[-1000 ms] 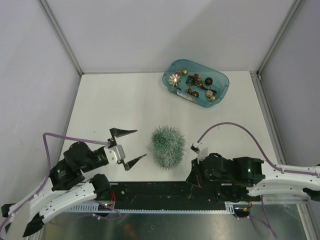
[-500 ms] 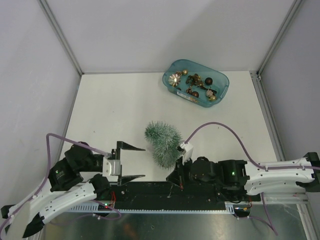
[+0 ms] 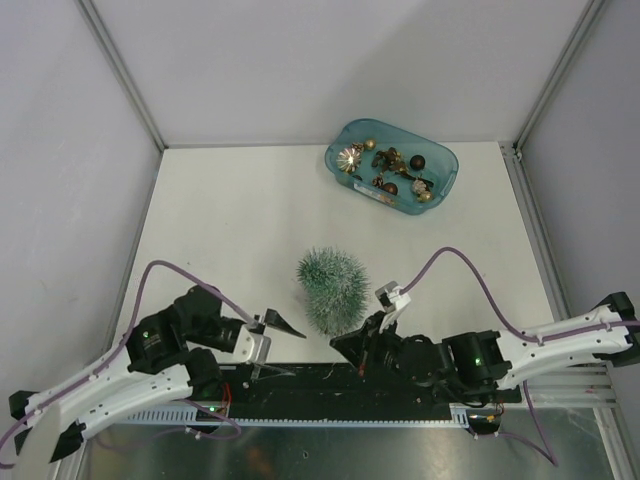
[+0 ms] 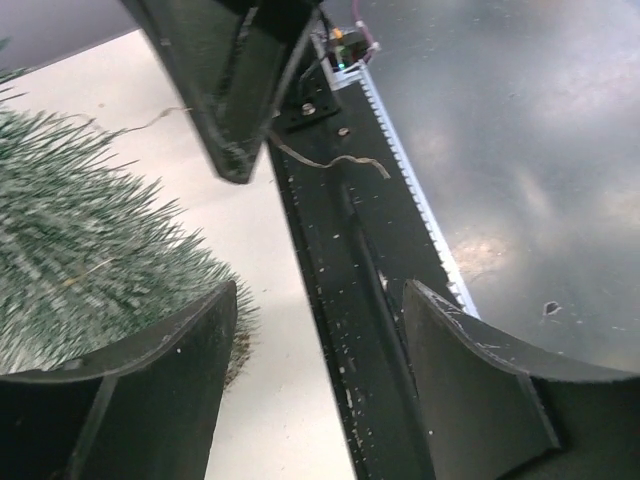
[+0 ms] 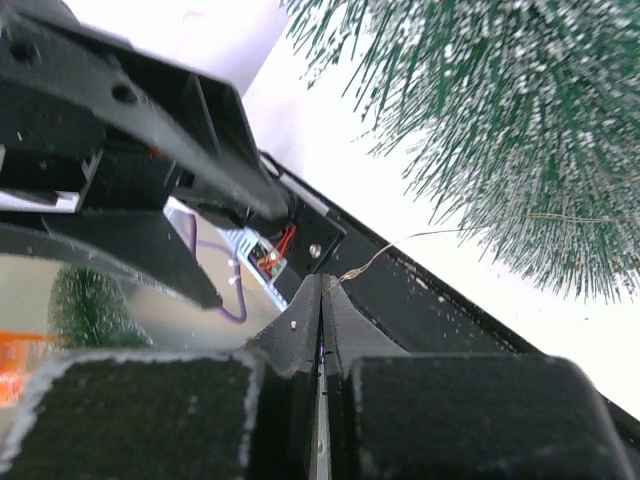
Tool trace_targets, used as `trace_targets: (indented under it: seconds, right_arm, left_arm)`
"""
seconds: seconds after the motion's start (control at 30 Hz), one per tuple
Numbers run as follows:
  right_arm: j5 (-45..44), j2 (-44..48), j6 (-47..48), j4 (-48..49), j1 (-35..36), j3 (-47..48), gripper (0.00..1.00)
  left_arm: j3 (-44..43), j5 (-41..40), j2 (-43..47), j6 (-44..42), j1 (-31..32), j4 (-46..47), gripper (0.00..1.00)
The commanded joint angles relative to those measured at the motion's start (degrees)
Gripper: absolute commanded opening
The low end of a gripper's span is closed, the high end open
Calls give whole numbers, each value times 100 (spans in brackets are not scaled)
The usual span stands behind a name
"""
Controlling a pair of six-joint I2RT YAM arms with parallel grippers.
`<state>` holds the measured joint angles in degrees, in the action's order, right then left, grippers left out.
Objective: Decorate the small christmas tree
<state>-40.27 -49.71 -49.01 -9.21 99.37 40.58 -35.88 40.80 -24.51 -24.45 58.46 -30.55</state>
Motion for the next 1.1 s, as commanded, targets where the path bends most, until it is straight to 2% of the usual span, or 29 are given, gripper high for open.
trace_targets:
  seconds: [0.0,0.17,0.23,0.47,0.73,0.93,1.07]
  right_arm:
    - [-1220,-50,30,758,129,-130,0]
    - [-1501,-279,91,1217,153,-181,0]
    - [-1585,-296,49,1281,177,-232,0]
    - [-1841,-332,-25,1321,325,-311,0]
    - [-1975,-378,-49,1308,393,-327,0]
    - [-2189,-329,-109,1242,488,-330,0]
    - [-2240,-331,-36,1300,535,-339,0]
  left_arm:
    - [130,345,-191,19,227,188,73]
    - [358,313,-389,610,387,881,84]
    - [429,126,-498,953,397,1230,84]
    - [558,-647,-727,1717,401,2091,77]
    - [567,-331,-942,2050,404,2313,70]
    - [705,227,-1031,1995,417,2333,66]
    - [698,10,-1080,1928,433,2333,58]
